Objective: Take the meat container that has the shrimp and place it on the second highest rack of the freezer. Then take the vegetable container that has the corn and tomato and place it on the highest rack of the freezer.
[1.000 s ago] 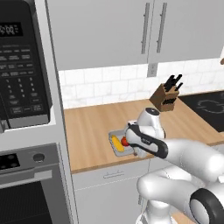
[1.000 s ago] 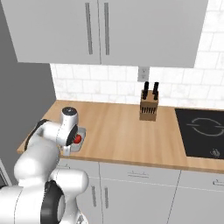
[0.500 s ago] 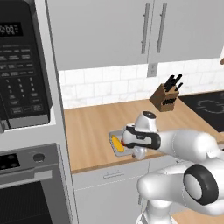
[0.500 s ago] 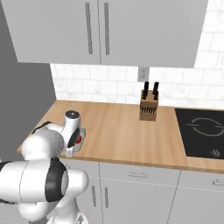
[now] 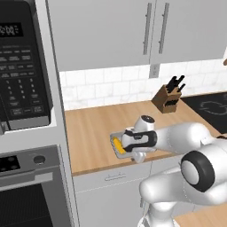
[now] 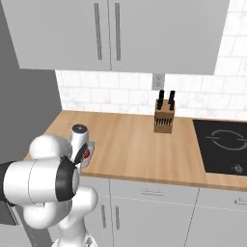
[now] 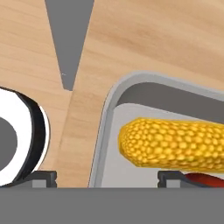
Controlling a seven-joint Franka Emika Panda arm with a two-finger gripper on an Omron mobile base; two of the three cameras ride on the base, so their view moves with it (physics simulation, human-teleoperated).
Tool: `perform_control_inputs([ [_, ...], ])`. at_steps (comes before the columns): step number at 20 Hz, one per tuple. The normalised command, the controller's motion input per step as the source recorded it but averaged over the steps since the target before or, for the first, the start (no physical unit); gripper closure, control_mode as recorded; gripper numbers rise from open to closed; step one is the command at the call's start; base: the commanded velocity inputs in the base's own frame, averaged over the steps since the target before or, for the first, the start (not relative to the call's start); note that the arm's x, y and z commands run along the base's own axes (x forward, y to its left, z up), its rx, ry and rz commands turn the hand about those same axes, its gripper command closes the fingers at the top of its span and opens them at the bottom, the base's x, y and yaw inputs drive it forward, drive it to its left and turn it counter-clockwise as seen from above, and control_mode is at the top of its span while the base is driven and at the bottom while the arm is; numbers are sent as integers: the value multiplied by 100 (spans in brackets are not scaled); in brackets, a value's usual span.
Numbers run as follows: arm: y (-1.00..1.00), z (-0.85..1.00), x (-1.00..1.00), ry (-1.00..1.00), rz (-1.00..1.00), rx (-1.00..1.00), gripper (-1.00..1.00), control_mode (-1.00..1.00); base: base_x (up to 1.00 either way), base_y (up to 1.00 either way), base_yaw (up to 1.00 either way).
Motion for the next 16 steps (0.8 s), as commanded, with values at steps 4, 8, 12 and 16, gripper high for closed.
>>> perform_control_inputs([
  [4,17,-35,0,0,0,0,-100,-100,0,0,0],
  [8,-9,-37,3,0,0,0,-100,-100,0,0,0],
  [12,-20,-44,0,0,0,0,-100,-100,0,0,0],
  [16,-6,-26,0,0,0,0,-100,-100,0,0,0],
])
